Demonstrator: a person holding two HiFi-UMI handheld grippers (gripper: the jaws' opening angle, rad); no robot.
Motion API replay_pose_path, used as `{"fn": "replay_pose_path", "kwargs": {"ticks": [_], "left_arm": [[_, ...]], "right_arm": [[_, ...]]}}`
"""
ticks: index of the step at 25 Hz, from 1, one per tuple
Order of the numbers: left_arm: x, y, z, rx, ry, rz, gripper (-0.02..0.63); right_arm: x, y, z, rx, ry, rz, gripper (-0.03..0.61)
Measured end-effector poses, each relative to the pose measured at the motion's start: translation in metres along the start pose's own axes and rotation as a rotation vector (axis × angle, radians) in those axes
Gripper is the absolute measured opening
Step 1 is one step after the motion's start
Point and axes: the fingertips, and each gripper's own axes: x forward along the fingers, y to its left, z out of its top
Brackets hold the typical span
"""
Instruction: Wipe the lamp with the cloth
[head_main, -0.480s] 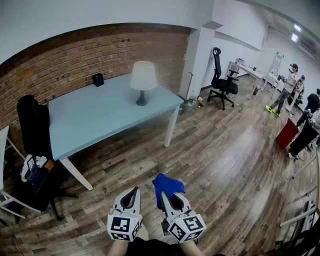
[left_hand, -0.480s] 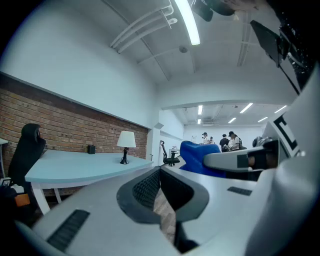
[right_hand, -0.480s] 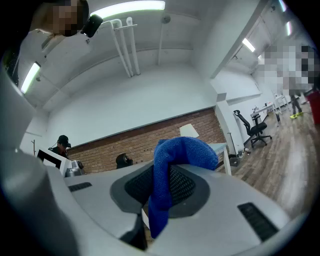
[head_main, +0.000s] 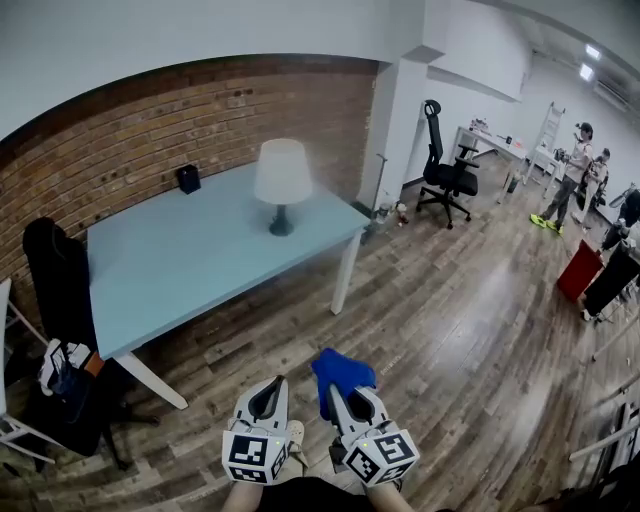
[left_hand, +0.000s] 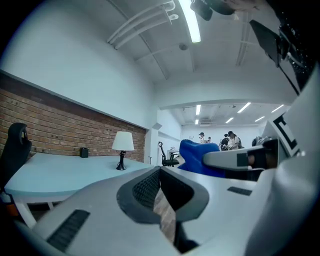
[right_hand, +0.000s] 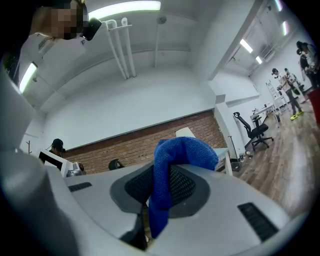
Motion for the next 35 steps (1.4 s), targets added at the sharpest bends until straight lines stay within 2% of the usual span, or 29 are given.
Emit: {"fn": "replay_pose_path", "kwargs": {"ticks": [11,15,22,27,35], "left_arm": [[0.156,0.078,0.040,0.032,-0.017,-0.055,0.009],[0.200,0.097,0.041,0.027,-0.008,-0.079,0.009],[0.259,0.131,0.045,0.035,-0.003,-0.109,0.009],[0.283,0.165,0.060,0.022,-0.047,-0.067,0.009],[0.332,0.190,0.061,0.013,-0.040,-0.050,0.009]], "right_arm": [[0.151,-0.050,0.046,-0.034,-0.049,0.045,0.060],[0.192,-0.069,0.048,-0.037,-0.041,0.039,0.058],[0.259,-0.105,0.054,-0.027,-0.042,0.011,0.058],[0.295,-0.120,0.059,-0.019,-0.047,0.018,0.058],[0.346,-0.151,0.070,-0.017,-0.041,0.035,0.058]]}}
